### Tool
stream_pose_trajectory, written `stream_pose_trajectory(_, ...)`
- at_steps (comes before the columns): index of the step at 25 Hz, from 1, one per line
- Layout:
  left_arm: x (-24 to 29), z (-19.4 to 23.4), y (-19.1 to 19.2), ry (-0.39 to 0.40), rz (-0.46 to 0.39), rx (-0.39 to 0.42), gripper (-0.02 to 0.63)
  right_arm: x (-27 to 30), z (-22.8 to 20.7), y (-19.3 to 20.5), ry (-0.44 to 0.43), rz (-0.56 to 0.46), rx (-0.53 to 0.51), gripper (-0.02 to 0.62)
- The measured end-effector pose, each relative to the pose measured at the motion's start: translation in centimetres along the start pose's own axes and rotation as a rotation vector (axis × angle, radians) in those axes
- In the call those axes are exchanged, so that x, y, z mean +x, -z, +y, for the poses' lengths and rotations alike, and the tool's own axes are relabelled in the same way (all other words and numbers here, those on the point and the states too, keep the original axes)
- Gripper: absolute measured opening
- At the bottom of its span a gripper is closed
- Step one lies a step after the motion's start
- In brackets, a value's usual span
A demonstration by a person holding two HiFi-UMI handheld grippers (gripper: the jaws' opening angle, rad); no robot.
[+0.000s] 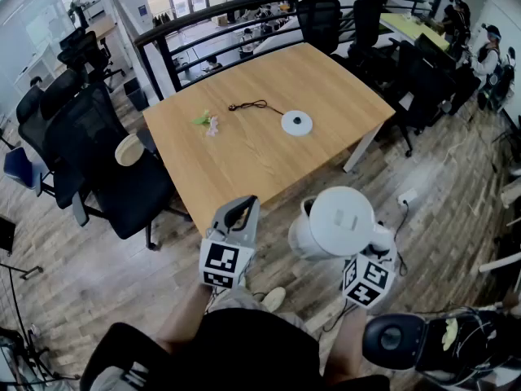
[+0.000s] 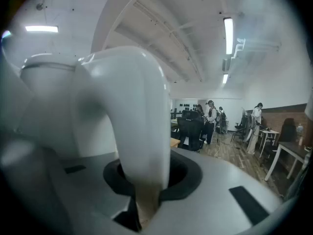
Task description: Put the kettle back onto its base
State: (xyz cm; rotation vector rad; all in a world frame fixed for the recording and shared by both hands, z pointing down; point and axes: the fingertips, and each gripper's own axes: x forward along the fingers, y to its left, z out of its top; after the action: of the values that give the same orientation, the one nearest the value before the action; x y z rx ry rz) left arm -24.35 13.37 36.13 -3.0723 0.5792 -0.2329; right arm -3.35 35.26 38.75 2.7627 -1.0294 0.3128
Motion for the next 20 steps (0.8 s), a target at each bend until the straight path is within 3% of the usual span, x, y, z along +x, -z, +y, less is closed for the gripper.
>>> stream_pose_trajectory(20,2.2,-2.2,-0.4,0.018,0.005,0.000,0.003,0.8,-2.4,0.2,-0.010,0.015,0.011,0.067)
